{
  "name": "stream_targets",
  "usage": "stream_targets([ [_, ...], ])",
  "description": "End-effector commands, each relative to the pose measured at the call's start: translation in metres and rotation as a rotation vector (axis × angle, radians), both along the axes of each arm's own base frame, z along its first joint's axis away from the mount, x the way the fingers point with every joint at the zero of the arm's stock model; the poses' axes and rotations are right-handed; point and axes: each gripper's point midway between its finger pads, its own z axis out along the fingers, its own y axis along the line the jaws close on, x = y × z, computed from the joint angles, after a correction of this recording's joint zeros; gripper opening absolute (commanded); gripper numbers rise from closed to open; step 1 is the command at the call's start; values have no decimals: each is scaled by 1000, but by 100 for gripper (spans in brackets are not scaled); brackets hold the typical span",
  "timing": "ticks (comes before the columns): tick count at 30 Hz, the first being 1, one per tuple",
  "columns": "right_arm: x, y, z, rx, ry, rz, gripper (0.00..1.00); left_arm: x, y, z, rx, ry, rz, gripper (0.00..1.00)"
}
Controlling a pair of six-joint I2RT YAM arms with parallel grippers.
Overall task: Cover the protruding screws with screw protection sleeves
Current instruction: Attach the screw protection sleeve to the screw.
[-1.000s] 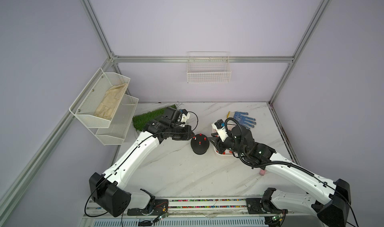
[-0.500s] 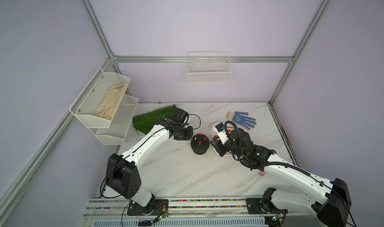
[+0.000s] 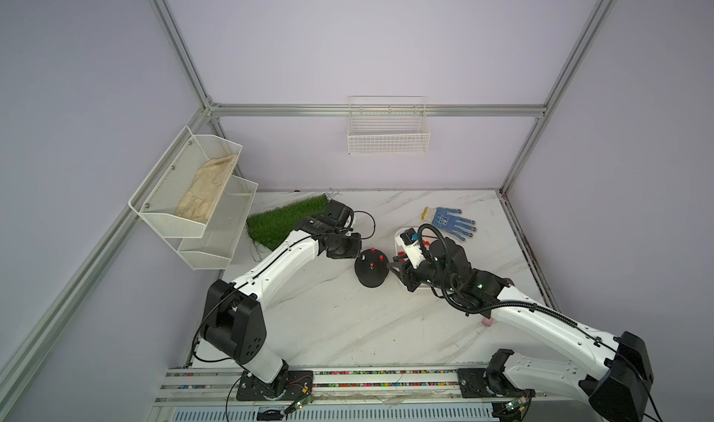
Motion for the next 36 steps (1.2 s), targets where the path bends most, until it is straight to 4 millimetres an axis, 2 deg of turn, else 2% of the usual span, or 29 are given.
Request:
stream_targets([
  [1,-1,1,5,25,-13,9,32,7,-12,6,-37,-24,-6,13],
  [17,-1,1,5,26,-17,14,32,11,-19,8,-46,-29,-11,13],
  [26,-3,1,6,31,-17,18,32,12,-16,23,-51,-70,-4,14],
  [36,-4,1,8,36,-20,22,32,13,-14,29,-50,-84,6,14],
])
